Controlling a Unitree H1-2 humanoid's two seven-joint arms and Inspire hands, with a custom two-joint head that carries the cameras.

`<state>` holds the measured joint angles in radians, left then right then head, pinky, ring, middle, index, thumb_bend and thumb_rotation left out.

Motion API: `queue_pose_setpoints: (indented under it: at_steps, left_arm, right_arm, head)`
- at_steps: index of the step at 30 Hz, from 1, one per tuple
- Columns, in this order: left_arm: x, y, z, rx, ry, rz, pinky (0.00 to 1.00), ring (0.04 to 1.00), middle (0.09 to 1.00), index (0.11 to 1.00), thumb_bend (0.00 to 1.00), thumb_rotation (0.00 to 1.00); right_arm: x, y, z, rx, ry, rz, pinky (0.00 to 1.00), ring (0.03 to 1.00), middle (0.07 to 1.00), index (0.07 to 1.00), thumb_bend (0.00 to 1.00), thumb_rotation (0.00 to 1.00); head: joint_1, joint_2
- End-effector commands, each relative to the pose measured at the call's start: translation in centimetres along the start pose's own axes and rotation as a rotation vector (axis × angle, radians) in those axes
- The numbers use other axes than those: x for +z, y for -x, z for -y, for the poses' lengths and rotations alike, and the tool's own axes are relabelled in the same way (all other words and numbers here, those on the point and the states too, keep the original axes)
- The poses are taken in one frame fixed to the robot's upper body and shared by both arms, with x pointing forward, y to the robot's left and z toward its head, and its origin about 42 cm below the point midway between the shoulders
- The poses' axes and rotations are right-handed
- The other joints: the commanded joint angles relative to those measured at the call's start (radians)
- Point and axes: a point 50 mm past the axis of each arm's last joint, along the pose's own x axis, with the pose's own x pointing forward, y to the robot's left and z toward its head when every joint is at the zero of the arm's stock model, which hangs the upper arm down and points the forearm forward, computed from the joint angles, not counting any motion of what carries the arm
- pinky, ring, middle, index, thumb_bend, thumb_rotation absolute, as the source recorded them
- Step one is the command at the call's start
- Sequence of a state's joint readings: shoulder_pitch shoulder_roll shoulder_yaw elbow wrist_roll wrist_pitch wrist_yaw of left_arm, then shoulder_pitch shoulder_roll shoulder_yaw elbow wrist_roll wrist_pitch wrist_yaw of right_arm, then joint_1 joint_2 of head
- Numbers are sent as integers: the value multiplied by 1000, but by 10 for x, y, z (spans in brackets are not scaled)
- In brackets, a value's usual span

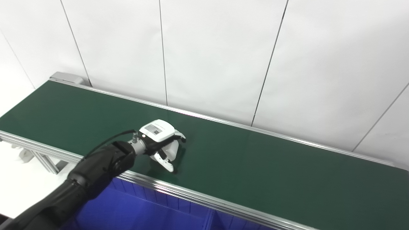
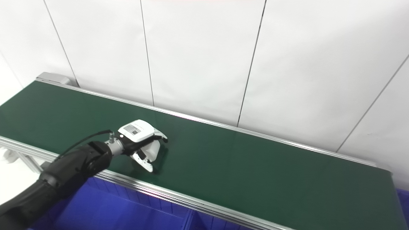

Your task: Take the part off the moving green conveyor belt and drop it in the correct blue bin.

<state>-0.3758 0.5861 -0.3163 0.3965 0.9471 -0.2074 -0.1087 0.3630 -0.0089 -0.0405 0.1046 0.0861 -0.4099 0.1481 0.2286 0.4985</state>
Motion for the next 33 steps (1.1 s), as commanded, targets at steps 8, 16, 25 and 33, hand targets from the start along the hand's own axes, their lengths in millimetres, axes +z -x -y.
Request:
queue_pose_setpoints:
  at_steps: [8, 16, 25, 33]
  left_arm:
    - [-14, -4, -13, 143, -151, -58, 719, 730, 739, 743, 837, 299]
    - [-6, -13, -16, 80, -189, -55, 412, 365, 486, 491, 531, 6]
    - [7, -11, -20, 87, -171, -18, 397, 335, 472, 488, 526, 0]
    - [24, 2, -51, 128, -177, 39, 357, 296, 472, 485, 527, 0]
  right_arm:
    - [10, -2, 1, 10, 13, 79, 1000, 990, 1000, 988, 852, 1000]
    - [13, -2, 0, 18, 6, 81, 1000, 999, 1000, 997, 846, 1000]
    - [15, 0, 0, 9, 15, 82, 1000, 975, 1000, 988, 820, 1000]
    - [20, -1, 2, 21, 6, 92, 1000, 976, 1000, 989, 787, 1000]
  head:
    - [-2, 4]
    - [-6, 12]
    - [-9, 18]
    - [23, 65]
